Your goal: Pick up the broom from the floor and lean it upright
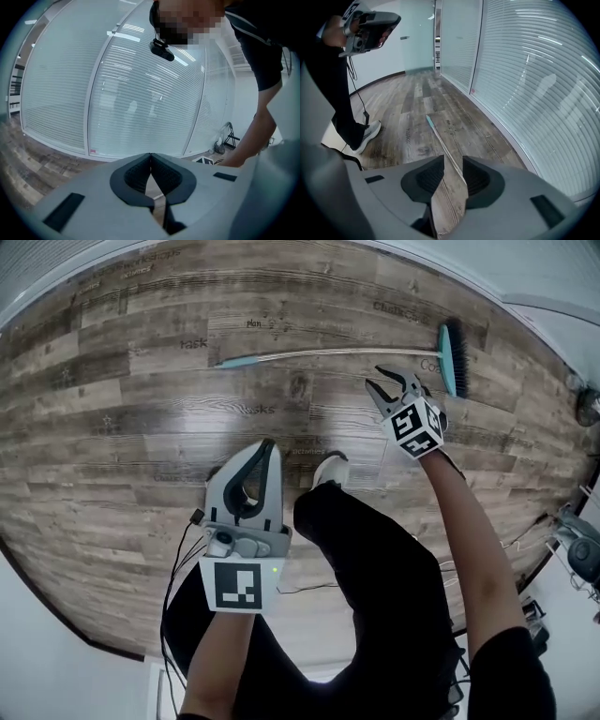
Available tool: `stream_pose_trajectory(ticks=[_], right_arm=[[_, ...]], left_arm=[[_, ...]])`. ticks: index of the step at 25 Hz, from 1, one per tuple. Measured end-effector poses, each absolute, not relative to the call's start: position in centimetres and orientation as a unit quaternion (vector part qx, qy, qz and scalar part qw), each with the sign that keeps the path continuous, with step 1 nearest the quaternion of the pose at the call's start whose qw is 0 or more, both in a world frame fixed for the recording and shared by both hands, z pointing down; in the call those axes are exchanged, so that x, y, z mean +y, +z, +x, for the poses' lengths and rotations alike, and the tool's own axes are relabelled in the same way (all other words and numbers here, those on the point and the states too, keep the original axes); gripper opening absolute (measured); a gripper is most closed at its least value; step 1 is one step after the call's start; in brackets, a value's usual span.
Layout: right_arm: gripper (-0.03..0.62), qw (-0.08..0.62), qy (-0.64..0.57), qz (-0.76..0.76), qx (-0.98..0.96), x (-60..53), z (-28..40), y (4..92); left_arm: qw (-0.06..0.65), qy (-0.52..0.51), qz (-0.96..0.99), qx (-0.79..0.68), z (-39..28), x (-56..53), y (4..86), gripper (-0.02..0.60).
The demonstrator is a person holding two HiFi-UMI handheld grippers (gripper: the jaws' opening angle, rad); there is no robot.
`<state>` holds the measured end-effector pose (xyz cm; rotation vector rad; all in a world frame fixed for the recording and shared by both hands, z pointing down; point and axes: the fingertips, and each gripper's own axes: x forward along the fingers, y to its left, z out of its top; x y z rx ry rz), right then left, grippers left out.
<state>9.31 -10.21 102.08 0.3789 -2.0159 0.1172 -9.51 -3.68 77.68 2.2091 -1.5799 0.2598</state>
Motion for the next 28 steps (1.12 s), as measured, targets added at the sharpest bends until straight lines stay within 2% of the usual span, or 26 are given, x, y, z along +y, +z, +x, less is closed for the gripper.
stream_pose_trajectory(ticks=[10,19,26,28], right_arm=[[0.124,0.539,0.068,0.159,-0.824,-11.1,10.6,110.0],[0.124,0.606,-0.024,0.046,-0.794,-11.6,11.7,117.6],[0.124,0.631,-0.061,0.005,-0.773,-12.5,13.1,121.3],[0.122,0.634,-0.073,0.007,-0.770,-13.3,13.1,121.5]], left_arm=[[0.187,0.070,0.817,-0.541,-6.1,-10.0,81.4,0.018],[0.158,0.069,0.819,-0.548,-7.8,-11.0,85.7,0.018],[0.188,0.053,0.800,-0.568,-9.9,-10.5,89.0,0.018],[0.170,0.060,0.799,-0.573,-10.4,-10.5,89.0,0.018]])
